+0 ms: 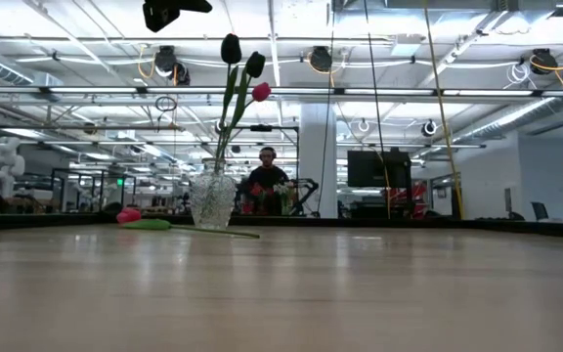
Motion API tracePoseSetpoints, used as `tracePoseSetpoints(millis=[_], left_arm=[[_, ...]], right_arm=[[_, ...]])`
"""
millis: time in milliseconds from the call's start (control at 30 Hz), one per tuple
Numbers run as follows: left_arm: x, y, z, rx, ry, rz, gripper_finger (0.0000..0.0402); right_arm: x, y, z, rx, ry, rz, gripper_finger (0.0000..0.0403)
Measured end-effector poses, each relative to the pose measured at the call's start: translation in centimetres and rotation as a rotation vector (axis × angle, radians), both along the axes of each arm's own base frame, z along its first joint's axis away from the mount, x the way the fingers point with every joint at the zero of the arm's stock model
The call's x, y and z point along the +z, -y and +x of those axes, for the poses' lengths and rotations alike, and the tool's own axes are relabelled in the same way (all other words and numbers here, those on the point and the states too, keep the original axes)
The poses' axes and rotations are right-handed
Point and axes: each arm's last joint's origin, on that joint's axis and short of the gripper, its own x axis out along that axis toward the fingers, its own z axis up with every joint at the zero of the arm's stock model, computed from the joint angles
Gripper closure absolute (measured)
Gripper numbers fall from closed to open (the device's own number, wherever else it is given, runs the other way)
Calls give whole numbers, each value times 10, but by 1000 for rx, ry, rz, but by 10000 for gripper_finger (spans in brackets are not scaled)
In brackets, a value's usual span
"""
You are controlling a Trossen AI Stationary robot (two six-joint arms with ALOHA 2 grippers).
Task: Sort flowers into vase by color
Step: Put the pink tulip into the green flower vase
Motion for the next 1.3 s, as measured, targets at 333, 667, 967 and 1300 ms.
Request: tracePoseSetpoints(millis=[333,667,967,1300], left_arm=[[0,0,0,3,0,-5,268],[0,0,0,4,0,-7,268],[0,0,0,4,0,-6,268],[0,0,0,4,0,-6,268]], right_arm=[[-1,-51,5,0,59,46,402],[-20,-125,-9,-56,60,53,402],[-43,-181,-27,-25,52,-4,402],[-74,-234,-59,-8,53,-166,402]])
